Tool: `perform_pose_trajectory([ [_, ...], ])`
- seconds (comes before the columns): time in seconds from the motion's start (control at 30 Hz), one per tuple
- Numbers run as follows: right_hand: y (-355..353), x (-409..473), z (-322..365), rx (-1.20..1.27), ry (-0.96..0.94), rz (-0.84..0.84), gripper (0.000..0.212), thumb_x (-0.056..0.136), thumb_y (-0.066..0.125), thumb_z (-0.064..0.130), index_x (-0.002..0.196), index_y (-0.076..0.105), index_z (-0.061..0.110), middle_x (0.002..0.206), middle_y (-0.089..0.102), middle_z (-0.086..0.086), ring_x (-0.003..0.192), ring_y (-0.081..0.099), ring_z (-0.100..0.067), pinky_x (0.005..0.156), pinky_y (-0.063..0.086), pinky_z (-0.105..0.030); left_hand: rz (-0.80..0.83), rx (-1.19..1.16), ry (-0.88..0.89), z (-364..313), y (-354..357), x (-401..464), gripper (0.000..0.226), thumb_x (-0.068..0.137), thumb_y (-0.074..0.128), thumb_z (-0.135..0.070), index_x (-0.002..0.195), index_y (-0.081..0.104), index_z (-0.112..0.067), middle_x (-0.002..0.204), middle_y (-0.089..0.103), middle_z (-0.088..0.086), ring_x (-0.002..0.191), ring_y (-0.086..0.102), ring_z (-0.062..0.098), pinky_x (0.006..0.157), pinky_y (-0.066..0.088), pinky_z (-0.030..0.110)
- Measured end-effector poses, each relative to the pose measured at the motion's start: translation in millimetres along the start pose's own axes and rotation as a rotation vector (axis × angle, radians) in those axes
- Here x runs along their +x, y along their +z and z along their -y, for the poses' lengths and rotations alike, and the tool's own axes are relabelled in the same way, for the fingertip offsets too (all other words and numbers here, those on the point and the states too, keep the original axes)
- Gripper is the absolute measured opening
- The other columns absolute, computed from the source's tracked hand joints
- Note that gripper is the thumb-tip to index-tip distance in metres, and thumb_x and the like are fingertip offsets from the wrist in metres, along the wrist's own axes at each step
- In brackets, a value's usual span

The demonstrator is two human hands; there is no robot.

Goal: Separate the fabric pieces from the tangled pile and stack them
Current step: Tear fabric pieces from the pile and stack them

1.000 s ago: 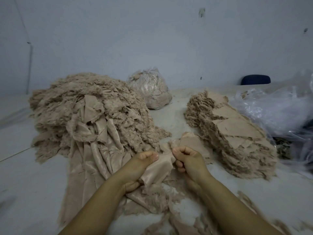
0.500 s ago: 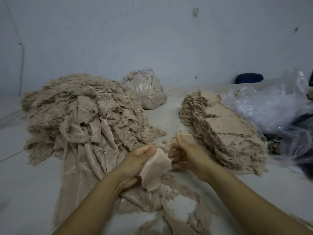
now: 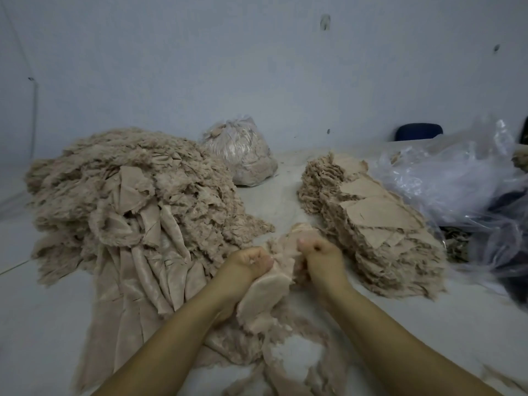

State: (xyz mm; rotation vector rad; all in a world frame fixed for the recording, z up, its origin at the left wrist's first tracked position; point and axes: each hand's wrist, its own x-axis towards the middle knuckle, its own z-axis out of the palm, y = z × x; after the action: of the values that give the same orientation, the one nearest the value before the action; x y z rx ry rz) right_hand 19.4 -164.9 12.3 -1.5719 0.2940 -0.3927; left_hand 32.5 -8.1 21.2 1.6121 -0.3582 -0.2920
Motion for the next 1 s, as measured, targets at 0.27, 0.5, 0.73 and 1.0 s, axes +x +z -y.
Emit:
perform_pose_trajectory([
  [0.27,-3,-15,-11,0.236,0.261,0.465,0.046,0.079,0.073,0.032,0.107,0.065,-0.004,0.099,0.073,-0.017,0.089,0.069,-0.027,0.079,0.057,-0.039,-0.062,-0.082,0.05,-9,13,27,0.016,0.093,0.056,-0.012,0.083,0.068,-0.009,0.068,0.069,0.002,0.06,0.062,0.011,0.054,0.049,0.02],
  [0.5,-19,35,0,-0.018,0.021,-0.061,0.021,0.086,0.071,0.014,0.072,0.055,0.012,0.067,0.059,-0.003,0.06,0.055,-0.014,0.058,0.043,-0.024,-0.257,0.403,0.222,-3,10,103,0.016,0.087,0.067,-0.019,0.079,0.071,-0.005,0.077,0.069,0.008,0.071,0.06,0.018,0.07,0.049,0.032],
  [0.73,-14,44,-28,-0.827,-0.096,0.011,0.032,0.091,0.055,0.025,0.121,0.049,0.018,0.129,0.045,-0.008,0.12,0.04,-0.029,0.096,0.036,-0.034,-0.243,0.834,0.073,38,4,121,0.049,0.084,0.065,-0.045,0.123,0.06,-0.015,0.123,0.062,0.006,0.111,0.057,0.022,0.089,0.041,0.024],
  [1.0,-16,49,-28,-0.758,-0.056,0.104,0.029,0.089,0.055,0.027,0.116,0.054,0.019,0.129,0.052,-0.004,0.121,0.046,-0.024,0.1,0.04,-0.037,-0.009,0.192,-0.333,18,11,121,0.081,0.073,0.081,-0.018,0.141,0.037,-0.007,0.136,0.052,0.009,0.117,0.055,0.022,0.1,0.045,0.032],
])
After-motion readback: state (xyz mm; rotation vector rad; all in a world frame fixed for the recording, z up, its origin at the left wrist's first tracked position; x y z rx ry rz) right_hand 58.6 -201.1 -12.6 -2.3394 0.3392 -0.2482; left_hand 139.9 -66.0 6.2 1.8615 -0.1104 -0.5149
